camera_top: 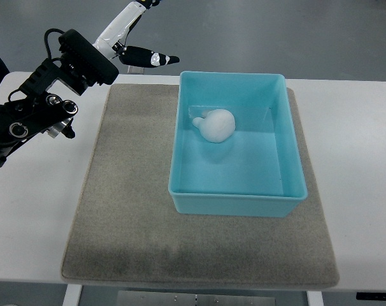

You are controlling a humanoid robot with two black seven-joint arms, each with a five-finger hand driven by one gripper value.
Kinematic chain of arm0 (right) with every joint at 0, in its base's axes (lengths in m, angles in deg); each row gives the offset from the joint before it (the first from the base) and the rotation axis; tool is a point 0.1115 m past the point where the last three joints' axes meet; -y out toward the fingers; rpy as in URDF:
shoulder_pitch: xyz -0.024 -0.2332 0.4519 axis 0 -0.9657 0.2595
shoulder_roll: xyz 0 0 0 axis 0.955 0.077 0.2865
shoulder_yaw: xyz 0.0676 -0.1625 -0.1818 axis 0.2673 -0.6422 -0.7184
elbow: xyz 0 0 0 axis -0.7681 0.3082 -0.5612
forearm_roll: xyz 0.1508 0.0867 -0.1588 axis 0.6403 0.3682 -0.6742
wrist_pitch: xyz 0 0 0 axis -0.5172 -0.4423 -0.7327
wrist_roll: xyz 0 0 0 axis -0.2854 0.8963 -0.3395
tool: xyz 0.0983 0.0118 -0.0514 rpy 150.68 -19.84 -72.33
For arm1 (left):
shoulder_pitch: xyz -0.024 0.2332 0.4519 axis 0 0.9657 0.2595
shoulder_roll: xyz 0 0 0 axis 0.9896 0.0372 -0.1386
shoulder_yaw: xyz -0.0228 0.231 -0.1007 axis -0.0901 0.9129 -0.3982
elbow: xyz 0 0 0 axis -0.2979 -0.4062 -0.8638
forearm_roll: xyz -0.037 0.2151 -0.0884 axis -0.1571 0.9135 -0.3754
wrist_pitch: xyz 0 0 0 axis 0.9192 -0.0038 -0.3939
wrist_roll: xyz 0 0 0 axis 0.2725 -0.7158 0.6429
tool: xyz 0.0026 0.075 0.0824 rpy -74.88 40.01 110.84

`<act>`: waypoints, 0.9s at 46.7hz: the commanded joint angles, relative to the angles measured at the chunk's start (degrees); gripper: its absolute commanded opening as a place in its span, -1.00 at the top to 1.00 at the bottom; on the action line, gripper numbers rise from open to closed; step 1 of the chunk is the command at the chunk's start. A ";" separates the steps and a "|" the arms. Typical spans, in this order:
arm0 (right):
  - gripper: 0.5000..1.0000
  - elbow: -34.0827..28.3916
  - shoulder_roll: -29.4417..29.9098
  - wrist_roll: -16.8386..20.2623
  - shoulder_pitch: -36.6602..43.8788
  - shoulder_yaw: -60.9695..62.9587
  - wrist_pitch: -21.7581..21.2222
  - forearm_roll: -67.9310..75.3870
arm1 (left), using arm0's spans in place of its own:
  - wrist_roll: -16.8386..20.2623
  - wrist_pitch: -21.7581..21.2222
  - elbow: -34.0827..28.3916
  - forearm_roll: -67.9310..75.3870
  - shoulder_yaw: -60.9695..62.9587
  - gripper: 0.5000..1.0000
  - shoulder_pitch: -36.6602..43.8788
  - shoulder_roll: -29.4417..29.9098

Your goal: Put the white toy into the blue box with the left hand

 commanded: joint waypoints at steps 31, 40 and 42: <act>-0.74 -0.05 0.00 -0.01 0.00 0.00 0.01 0.04 | -8.09 13.32 -10.53 -55.10 -1.14 -0.99 0.01 -2.12; -0.74 0.04 0.00 -0.01 0.00 0.00 0.01 -0.05 | -13.02 24.05 -18.97 -63.98 -1.14 -0.99 0.53 -3.88; -0.74 -0.05 0.00 -0.01 0.00 0.00 -0.08 0.04 | -13.46 26.59 -20.20 -64.78 -1.23 -0.99 0.71 -4.40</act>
